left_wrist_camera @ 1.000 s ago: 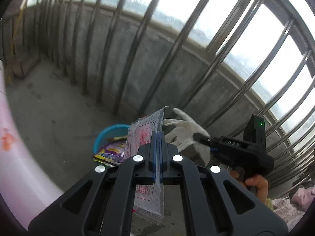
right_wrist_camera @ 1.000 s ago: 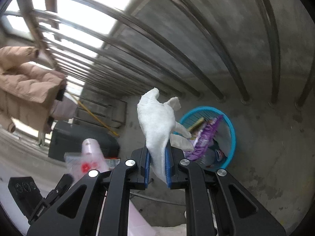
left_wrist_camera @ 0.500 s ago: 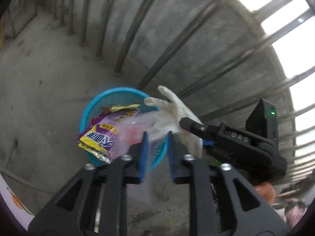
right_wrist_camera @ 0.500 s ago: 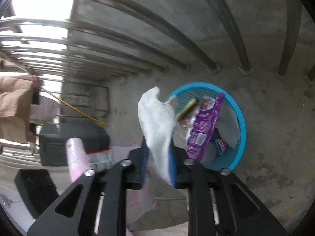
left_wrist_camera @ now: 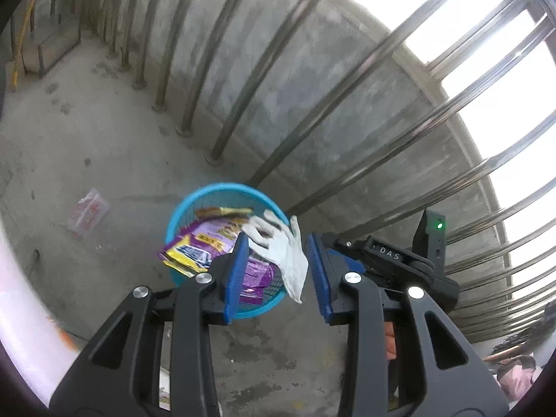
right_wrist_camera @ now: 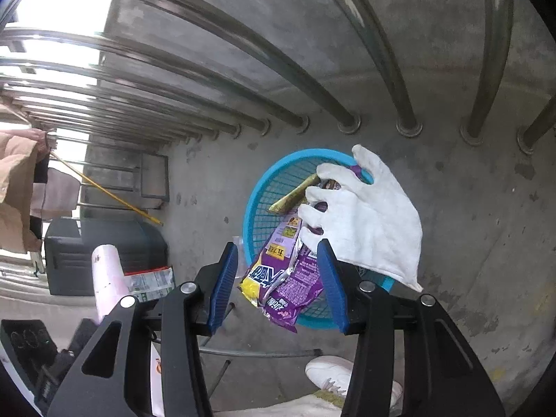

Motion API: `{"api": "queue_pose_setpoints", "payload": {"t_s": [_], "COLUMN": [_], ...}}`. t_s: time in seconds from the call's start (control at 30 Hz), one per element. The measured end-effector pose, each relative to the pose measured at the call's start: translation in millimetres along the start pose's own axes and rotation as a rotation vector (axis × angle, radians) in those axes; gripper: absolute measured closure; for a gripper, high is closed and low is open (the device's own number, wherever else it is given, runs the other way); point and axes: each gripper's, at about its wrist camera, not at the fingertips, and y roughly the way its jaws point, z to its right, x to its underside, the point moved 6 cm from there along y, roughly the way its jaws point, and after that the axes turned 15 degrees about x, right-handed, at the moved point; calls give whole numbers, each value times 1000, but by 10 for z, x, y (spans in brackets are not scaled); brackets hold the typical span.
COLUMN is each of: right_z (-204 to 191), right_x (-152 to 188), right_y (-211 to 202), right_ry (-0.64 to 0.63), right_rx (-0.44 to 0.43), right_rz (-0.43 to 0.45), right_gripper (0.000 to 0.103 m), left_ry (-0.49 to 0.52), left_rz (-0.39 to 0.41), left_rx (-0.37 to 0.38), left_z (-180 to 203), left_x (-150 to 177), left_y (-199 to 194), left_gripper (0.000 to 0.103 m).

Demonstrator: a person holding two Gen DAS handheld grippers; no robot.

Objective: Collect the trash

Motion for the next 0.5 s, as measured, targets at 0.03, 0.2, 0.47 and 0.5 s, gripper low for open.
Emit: {"api": "queue_pose_setpoints", "payload": {"t_s": [0.03, 0.2, 0.47, 0.5], "right_z": [1, -188, -1086, -1130], "right_x": [18, 167, 858, 936], "right_y": [-43, -243, -71, -14], "right_ry": [-7, -89, -428, -441], "right_rx": [-6, -38, -185, -194], "right_rz": [8, 33, -56, -72], "right_gripper": [56, 56, 56, 55], "left_ry": [9, 40, 46, 32], "left_rz": [19, 144, 307, 317], "left_rx": [-2, -40, -153, -176], "left_z": [4, 2, -133, -185], "left_x": [-11, -8, 423, 527], "left_y": [-93, -897, -2115, -2254], "left_gripper": [70, 67, 58, 55]}}
